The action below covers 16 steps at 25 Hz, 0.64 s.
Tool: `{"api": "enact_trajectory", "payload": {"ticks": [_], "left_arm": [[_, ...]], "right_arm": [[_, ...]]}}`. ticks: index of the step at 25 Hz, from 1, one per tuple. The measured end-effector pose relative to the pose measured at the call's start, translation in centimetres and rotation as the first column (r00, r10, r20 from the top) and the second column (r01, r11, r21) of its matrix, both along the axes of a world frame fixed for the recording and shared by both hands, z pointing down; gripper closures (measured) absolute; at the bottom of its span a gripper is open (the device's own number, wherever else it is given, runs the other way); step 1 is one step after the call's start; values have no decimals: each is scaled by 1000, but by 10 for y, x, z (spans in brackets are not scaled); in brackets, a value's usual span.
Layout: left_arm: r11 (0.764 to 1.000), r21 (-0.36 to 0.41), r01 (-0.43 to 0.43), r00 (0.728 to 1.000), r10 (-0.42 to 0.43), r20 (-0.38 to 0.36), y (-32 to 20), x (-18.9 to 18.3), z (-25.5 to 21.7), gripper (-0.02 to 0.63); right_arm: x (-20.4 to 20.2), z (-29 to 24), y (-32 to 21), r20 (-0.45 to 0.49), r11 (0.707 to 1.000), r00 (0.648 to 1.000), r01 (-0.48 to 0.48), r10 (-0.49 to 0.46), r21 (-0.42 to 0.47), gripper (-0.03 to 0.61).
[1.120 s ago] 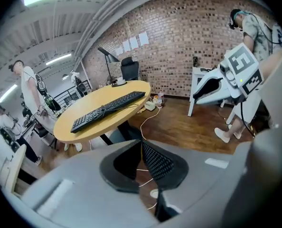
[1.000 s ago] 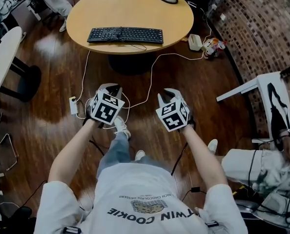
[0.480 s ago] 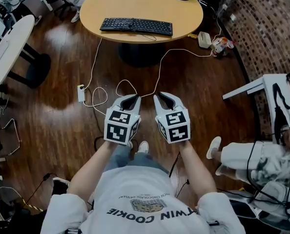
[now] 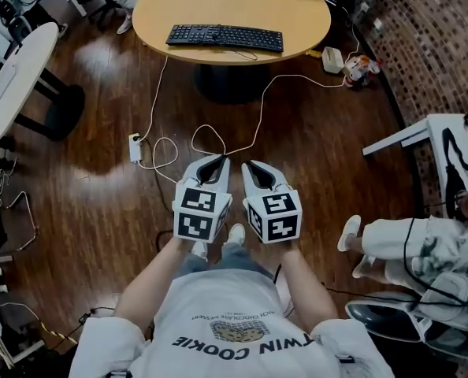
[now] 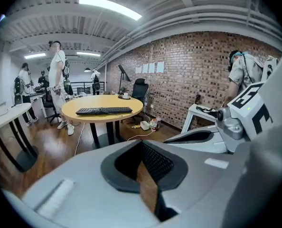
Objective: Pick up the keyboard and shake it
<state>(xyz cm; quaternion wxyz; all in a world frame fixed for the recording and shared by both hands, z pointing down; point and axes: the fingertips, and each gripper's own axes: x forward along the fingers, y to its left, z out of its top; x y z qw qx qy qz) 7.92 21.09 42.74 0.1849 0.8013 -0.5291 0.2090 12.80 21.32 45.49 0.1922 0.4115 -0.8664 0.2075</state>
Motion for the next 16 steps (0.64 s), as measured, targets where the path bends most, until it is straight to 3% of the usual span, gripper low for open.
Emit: {"api": "enact_trajectory", "payload": {"ticks": [16], "left_arm": [[997, 48, -55, 998, 56, -24, 32, -61, -12, 606]], "right_arm": [[-69, -9, 38, -12, 997, 997, -80, 80, 16, 566]]}}
